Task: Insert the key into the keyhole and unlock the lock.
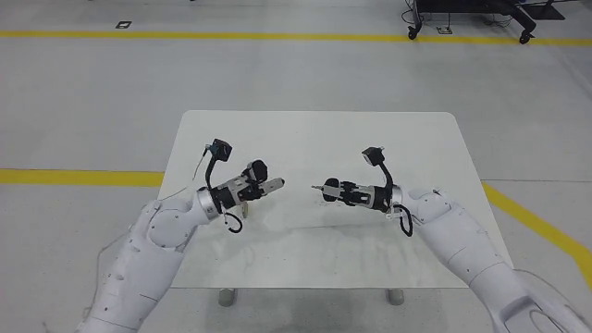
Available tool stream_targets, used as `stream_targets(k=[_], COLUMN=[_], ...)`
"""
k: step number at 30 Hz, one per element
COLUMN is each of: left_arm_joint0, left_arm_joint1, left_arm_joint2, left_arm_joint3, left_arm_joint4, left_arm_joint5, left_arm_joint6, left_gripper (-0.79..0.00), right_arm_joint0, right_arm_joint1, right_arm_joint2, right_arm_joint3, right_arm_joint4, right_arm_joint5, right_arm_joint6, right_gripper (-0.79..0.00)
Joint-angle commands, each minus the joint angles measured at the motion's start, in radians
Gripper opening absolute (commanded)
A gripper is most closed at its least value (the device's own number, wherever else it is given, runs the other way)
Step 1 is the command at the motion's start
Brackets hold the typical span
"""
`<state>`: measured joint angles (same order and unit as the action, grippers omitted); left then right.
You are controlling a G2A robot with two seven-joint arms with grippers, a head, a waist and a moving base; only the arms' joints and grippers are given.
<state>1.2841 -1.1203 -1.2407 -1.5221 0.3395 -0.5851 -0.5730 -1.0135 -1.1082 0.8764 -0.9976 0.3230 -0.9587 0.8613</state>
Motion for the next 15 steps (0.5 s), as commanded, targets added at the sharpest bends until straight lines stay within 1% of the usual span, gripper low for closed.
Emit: stream_targets(k=[1,4,6,7,9,11,14,15], left_arm_joint0=[0.079,0.219,0.296,0.323,0.343,0.338,0.308,0.297], left_arm_joint1=[0.018,0.041,0.046,0.047,0.047,0.044,0.035,0.032], left_arm_joint2=[-0.068,-0.139,-0.143,-0.136,-0.116,-0.075,-0.017,-0.002], left_arm_joint3=[-0.14,-0.344,-0.42,-0.432,-0.412,-0.381,-0.33,-0.316], left_arm_joint4=[0.224,0.519,0.658,0.694,0.761,0.877,0.929,0.943], left_arm_joint5=[0.091,0.237,0.305,0.323,0.357,0.399,0.445,0.46], left_arm_joint6=[-0.005,-0.062,-0.083,-0.083,-0.079,-0.069,-0.047,-0.041], left_gripper=[0.0,0.0,0.0,0.0,0.0,0.0,-0.003,-0.074], right_arm_joint0=[0.0,0.0,0.0,0.0,0.0,0.0,0.0,0.0], right_arm_joint1=[0.0,0.0,0.0,0.0,0.0,0.0,0.0,0.0], right_arm_joint2=[0.0,0.0,0.0,0.0,0.0,0.0,0.0,0.0], right_arm_joint3=[0.0,0.0,0.0,0.0,0.0,0.0,0.0,0.0], right_arm_joint4=[0.0,0.0,0.0,0.0,0.0,0.0,0.0,0.0], right_arm_joint5=[0.0,0.0,0.0,0.0,0.0,0.0,0.0,0.0], right_arm_joint6=[0.0,0.0,0.0,0.0,0.0,0.0,0.0,0.0], right_gripper=[-0.785,-0.785,-0.785,-0.785,-0.785,-0.785,-0.785,-0.785])
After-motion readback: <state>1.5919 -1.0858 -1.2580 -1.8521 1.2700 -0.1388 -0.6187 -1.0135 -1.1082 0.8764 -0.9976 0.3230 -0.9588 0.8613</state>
